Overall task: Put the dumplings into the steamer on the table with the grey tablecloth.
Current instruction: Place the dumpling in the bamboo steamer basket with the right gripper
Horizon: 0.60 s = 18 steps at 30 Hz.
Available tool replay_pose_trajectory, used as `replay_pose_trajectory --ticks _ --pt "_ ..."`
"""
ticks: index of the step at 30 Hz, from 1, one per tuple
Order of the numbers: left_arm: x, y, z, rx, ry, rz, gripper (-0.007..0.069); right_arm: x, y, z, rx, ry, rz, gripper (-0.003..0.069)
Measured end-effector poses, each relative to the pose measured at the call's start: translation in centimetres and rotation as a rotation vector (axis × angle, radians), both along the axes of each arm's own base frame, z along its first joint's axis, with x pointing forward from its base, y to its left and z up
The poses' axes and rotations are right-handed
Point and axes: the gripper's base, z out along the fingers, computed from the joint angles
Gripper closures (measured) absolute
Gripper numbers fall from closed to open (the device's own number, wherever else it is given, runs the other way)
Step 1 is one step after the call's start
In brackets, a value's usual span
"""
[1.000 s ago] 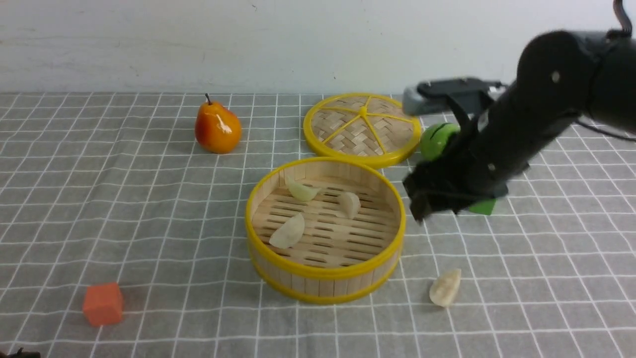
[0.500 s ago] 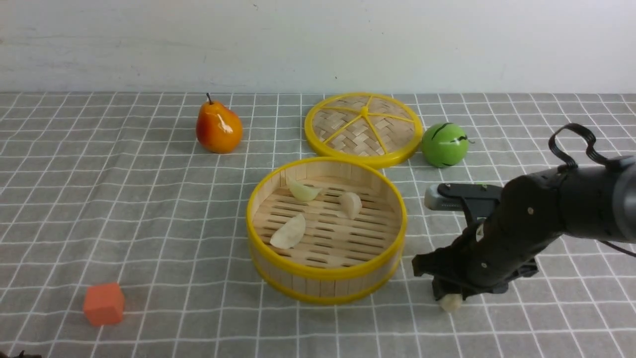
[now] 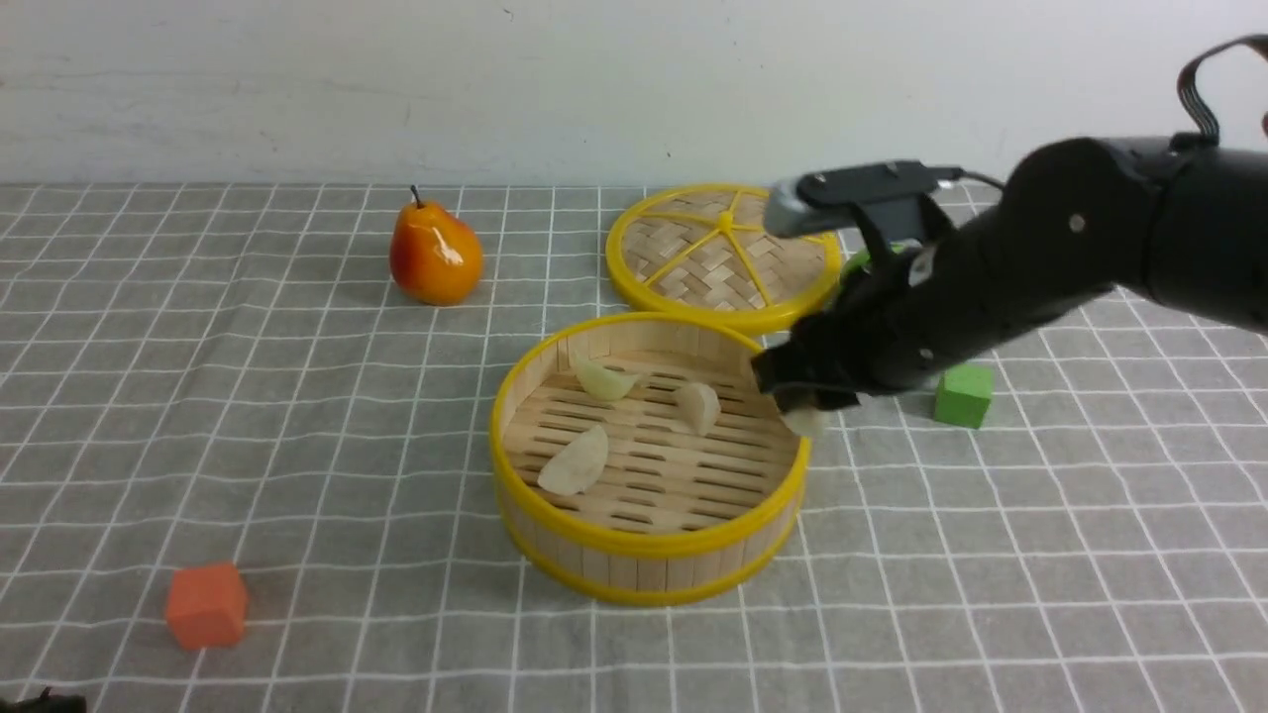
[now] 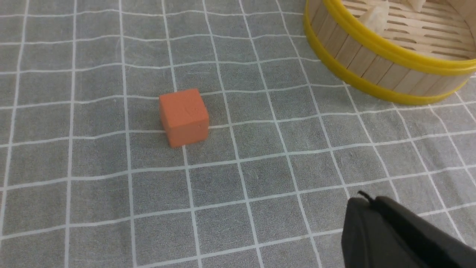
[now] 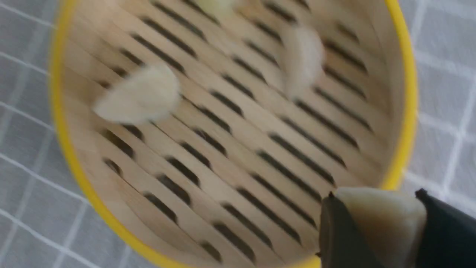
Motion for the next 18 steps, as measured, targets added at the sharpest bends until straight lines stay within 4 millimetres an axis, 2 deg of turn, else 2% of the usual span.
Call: replay_pose_trajectory --ticks 2,3,4,6,8,10,14,16,18 --pt "0.0 0.0 0.0 0.001 -0.002 0.0 0.0618 0.6 1.1 -0.2 0.024 -0.023 0.017 0.0412" --pt "0.0 0.0 0.0 0.002 -0.004 0.0 0.0617 1.3 2.6 -1.4 0.033 -0.017 0.038 0.0412" --pt "0.0 0.0 0.0 0.002 -0.004 0.0 0.0617 1.6 3.0 -2.1 0.031 -0.007 0.045 0.0412" --pt "0.0 0.0 0.0 0.003 -0.005 0.0 0.0614 2.6 4.4 -4.9 0.012 0.044 0.06 0.0412" --pt "0.0 0.0 0.0 0.003 -0.005 0.0 0.0613 3.3 4.9 -7.0 -0.008 0.097 0.063 0.0412" --pt "0.0 0.0 0.0 0.003 -0.005 0.0 0.061 3.6 5.2 -8.3 -0.023 0.144 0.069 0.0384" --pt "0.0 0.0 0.0 0.002 -0.004 0.0 0.0607 4.1 5.5 -7.6 -0.023 0.147 0.084 0.0265" --pt "0.0 0.0 0.0 0.002 -0.004 0.0 0.0607 4.2 5.5 -6.1 -0.029 0.136 0.102 0.0214" --pt "0.0 0.0 0.0 0.002 -0.004 0.0 0.0606 4.1 5.3 -3.8 -0.036 0.126 0.124 0.0182"
